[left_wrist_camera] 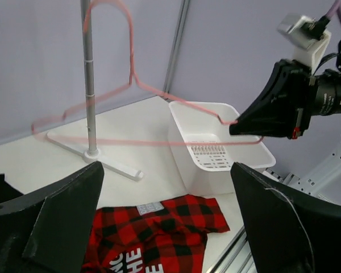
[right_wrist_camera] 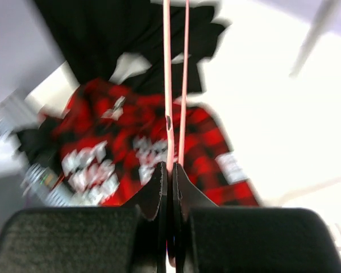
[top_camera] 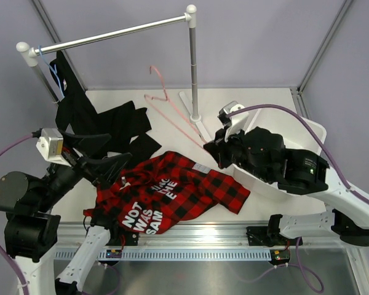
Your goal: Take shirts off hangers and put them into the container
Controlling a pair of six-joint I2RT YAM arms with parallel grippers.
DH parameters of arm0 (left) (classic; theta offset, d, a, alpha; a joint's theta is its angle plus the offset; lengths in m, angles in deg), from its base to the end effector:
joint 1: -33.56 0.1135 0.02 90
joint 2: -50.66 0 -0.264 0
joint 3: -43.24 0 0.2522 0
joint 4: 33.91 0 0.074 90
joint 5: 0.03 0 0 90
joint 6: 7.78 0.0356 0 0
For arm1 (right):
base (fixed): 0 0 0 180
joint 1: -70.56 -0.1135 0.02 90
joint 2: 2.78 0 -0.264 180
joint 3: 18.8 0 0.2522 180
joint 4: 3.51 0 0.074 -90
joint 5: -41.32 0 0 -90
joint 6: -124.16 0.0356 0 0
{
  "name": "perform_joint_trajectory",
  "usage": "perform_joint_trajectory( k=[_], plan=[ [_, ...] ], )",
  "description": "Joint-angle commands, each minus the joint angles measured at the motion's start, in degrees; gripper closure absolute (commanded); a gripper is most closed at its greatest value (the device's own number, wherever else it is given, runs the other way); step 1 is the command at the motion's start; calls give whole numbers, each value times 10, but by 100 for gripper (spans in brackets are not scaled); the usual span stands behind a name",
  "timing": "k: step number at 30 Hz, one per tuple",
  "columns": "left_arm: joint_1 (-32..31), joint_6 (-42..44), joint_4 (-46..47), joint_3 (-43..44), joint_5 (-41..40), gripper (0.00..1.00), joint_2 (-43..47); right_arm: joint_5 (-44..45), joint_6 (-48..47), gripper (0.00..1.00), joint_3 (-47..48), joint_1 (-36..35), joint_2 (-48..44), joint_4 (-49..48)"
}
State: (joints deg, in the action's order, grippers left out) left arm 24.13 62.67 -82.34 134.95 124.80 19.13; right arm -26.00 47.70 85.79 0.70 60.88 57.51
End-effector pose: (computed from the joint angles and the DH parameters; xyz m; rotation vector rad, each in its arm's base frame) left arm 0.0178 -0.0236 0.4914 0.4017 1.3982 -0.8297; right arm 0.0796 0.1772 0.4786 -0.6692 1.8209 0.6057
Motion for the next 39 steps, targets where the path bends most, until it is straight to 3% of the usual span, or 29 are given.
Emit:
perform_joint_trajectory(
  k=[1, 6, 14, 26, 39],
  plan=[
    [-1, -18, -30, -46, -37, 1, -3, 183, -68, 100, 3, 29, 42, -142],
    [-1, -23, -53, -124, -95, 2, 21, 123, -105, 100, 79, 137, 138, -235],
    [-1, -8, -76, -176, -97, 2, 50, 94, -150, 100, 275, 180, 305, -210],
    [-1, -4, -64, -222, -83, 2, 57, 76, -116, 100, 266, 206, 310, -203],
    [-1, 4, -84, -215, -86, 1, 60, 33, -91, 100, 233, 235, 333, -187]
  ],
)
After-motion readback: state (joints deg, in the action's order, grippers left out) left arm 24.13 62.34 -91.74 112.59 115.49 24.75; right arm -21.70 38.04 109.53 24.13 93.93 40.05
